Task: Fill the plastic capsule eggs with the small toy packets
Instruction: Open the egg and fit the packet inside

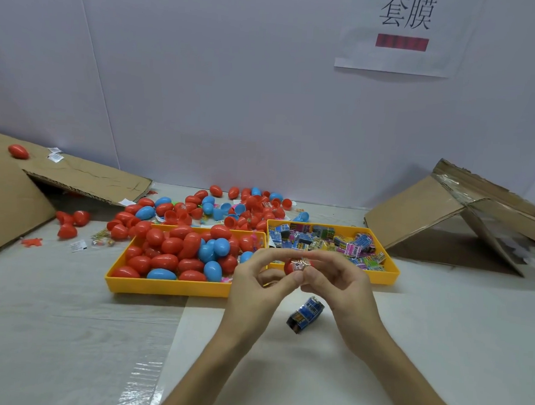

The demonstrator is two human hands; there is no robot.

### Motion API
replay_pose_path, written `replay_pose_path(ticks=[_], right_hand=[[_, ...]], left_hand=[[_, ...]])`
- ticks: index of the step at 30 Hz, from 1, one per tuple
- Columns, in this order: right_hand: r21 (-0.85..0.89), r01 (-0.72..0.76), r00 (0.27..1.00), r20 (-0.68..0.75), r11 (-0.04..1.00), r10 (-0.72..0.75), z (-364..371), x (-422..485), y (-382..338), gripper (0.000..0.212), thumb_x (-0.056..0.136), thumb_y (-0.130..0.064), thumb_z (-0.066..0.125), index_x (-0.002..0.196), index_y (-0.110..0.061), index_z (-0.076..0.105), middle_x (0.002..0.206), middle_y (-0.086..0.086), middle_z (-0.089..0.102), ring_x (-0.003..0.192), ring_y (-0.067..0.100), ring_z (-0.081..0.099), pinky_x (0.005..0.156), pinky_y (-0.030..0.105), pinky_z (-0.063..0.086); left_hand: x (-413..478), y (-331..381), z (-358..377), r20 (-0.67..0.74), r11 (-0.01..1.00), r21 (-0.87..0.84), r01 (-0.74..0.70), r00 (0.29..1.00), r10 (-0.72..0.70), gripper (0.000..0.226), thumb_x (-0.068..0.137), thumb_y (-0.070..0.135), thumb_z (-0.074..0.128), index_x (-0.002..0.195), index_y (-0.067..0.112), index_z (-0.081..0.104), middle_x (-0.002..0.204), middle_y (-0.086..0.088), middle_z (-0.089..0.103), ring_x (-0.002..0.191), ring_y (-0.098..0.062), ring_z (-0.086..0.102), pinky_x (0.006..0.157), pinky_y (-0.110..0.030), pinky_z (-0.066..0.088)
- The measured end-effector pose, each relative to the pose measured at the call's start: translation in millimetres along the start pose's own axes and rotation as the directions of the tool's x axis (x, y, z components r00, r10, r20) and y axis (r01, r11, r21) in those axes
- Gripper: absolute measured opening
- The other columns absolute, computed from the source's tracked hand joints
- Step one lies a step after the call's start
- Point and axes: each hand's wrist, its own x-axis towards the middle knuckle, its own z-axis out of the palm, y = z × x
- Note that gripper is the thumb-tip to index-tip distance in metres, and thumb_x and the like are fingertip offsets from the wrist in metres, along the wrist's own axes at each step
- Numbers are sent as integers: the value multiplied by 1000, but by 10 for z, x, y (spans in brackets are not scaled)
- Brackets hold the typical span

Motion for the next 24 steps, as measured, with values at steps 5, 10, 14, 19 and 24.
replay_pose_path(ticks=[5, 10, 14, 19, 24], right_hand=[[42, -51, 999, 11, 998, 51, -27, 11, -2, 23, 84, -30, 75, 106, -24, 76, 105, 10, 75, 98, 27, 72, 75, 28, 58], [89, -89, 996, 19, 992, 87, -23, 13, -22, 32, 77, -42, 82, 103, -23, 76, 105, 14, 74, 97, 30, 72, 75, 30, 58], [160, -130, 991, 14, 978, 130, -21, 27, -28, 27, 73, -36, 81, 95, -21, 79, 103, 17, 74, 95, 30, 72, 78, 33, 59], [232, -165, 986, 50, 959, 158, -36, 29, -32, 24, 78, -26, 72, 96, -13, 78, 100, 19, 72, 96, 32, 70, 86, 40, 60], [244, -163, 986, 78, 956, 148, -39, 36, -24, 36, 79, -29, 76, 102, -2, 74, 101, 23, 68, 97, 33, 68, 86, 42, 59]], left_hand=[[-3, 1, -2, 36, 996, -82, 46, 998, -43, 16, 92, 17, 70, 107, 22, 75, 95, -1, 79, 90, -18, 76, 77, -23, 59], [-3, -3, -5, 44, 997, -64, 43, 998, -41, 17, 93, 15, 70, 106, 24, 75, 89, -2, 79, 87, -18, 76, 74, -21, 58], [-9, 9, 7, 63, 995, -87, 50, 997, -44, 23, 86, 27, 73, 108, 24, 75, 90, -2, 79, 88, -18, 76, 74, -20, 58], [-9, -3, 1, 82, 990, -129, 50, 996, -40, 30, 80, 31, 74, 107, 17, 74, 87, -4, 79, 86, -18, 77, 73, -22, 59], [-5, -24, -4, 86, 988, -151, 15, 996, -3, 24, 79, 27, 74, 99, 13, 71, 86, 1, 79, 83, -20, 77, 70, -24, 60]])
